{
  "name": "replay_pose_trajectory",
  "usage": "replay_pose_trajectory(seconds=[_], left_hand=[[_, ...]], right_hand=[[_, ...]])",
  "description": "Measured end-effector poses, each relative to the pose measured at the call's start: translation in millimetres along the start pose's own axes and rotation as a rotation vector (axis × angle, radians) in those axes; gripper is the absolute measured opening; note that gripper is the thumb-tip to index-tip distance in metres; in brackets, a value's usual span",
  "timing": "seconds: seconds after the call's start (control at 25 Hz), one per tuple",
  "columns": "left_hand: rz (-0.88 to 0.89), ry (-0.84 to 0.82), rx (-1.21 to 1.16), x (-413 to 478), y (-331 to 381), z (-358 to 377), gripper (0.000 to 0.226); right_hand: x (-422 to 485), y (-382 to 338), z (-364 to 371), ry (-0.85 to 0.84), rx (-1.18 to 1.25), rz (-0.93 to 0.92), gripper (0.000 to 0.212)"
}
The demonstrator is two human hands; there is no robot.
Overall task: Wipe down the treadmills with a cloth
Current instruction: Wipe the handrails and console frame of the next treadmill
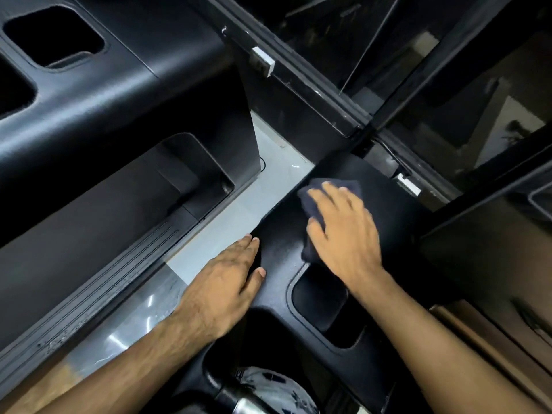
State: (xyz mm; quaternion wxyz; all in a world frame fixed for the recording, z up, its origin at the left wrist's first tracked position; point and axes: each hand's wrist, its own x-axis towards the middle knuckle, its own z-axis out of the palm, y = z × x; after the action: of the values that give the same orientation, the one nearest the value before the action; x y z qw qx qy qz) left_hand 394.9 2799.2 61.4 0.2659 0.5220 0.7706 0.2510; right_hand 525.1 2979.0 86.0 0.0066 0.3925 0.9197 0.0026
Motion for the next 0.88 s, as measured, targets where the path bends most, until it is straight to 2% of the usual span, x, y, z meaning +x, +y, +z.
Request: replay_pose_trajectory(seconds=[0.04,0.08,0.16,0.2,0.28,0.32,0.36,0.44,0.48,0.6,0.64,0.72,0.76,0.8,0.88], left_hand=[[0.002,-0.007,-0.003,1,1,1,0.06],[0.004,-0.012,0.002,1,3,3,0.061],[0.006,-0.012,0.002,5,6,5,0.062],[0.006,-0.011,0.002,7,6,4,0.062],[0.015,-0.006,-0.004,13,4,4,0.061],[0.021,-0.012,-0.008,15,6,4,0.061],[0.027,-0.017,-0.012,18,9,5,0.061],[0.038,-0.014,-0.006,25,12,7,0.061],[0.042,-0.008,0.002,30,12,6,0.061],[0.066,-0.035,0.012,42,12,7,0.061],[0.074,-0.043,0.012,45,14,7,0.061],[0.094,-0.045,0.01,52,18,5,0.06],[0.1,-0.038,0.016,57,18,5,0.06],[0.107,-0.036,0.024,61,16,5,0.06],[0.12,-0.055,0.029,67,16,6,0.06]], right_hand=[[-5,-7,-1,0.01,-0.01,0.111,0.059],[-17,-16,3,0.02,-0.055,0.038,0.059],[-31,-8,8,0.003,-0.108,-0.271,0.056],[-15,5,4,-0.02,-0.077,-0.246,0.055],[23,15,-6,-0.031,0.039,0.118,0.053],[31,9,-6,-0.021,0.033,0.204,0.053],[33,-3,-1,0.027,-0.005,0.117,0.052],[29,-7,9,-0.011,-0.085,-0.235,0.052],[44,5,8,-0.034,-0.087,-0.268,0.052],[75,20,-4,-0.009,-0.012,0.132,0.046],[71,12,1,0.042,-0.022,0.055,0.045],[53,1,10,0.016,-0.02,-0.249,0.047],[60,10,9,-0.006,-0.017,-0.278,0.049],[77,21,7,-0.002,0.02,-0.138,0.048],[94,26,1,0.028,0.037,0.261,0.043]])
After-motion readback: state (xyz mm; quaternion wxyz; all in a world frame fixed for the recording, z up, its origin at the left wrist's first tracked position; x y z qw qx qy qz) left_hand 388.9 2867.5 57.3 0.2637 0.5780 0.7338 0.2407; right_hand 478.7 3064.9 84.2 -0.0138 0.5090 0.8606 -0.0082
